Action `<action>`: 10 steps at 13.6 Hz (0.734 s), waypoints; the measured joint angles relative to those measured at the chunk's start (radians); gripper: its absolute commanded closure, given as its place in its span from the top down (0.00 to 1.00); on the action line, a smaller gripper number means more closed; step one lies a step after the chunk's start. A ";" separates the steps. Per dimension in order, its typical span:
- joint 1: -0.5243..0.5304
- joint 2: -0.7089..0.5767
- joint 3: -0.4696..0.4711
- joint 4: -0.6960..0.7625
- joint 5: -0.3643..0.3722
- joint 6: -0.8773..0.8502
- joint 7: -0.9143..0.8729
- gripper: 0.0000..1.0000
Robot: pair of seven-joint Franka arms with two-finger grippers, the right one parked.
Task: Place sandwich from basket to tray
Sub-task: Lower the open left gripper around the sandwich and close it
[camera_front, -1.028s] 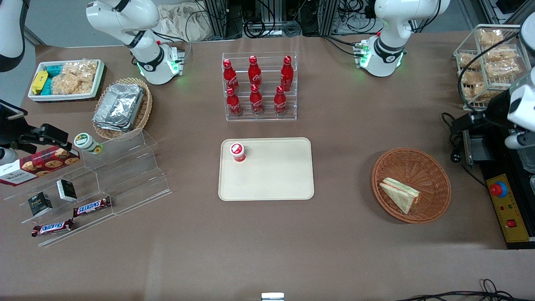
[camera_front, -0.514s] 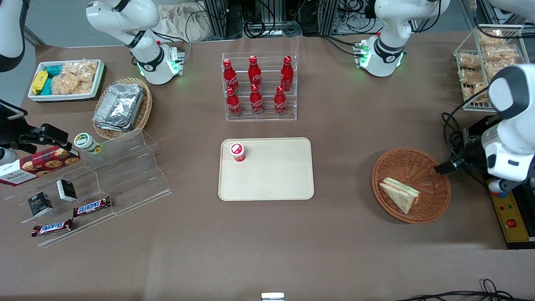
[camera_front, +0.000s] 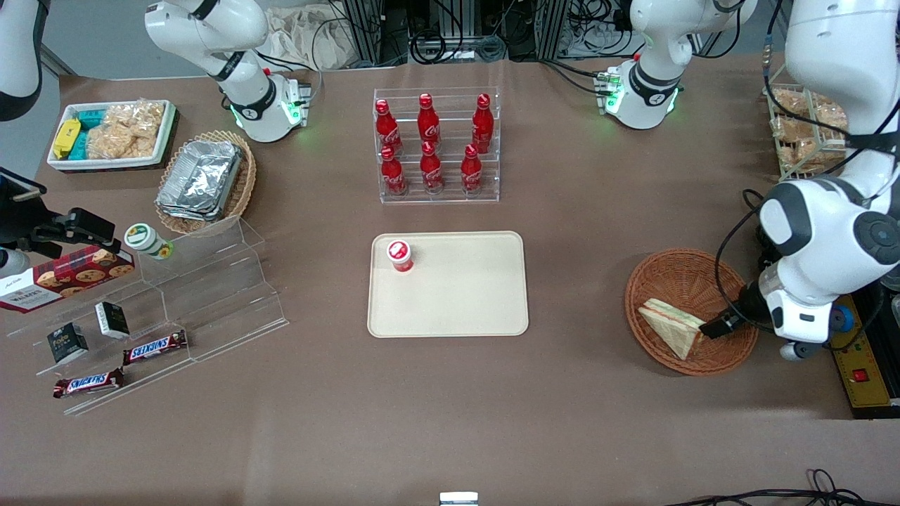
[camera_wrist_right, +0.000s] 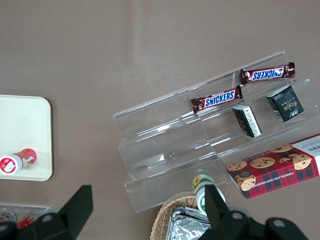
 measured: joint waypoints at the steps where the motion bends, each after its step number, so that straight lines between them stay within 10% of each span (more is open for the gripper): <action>1: -0.002 0.020 0.000 -0.001 -0.023 0.030 -0.001 1.00; 7: -0.038 0.096 -0.004 -0.006 -0.115 0.151 -0.008 0.96; 10: -0.047 0.104 -0.004 -0.022 -0.116 0.169 -0.010 0.61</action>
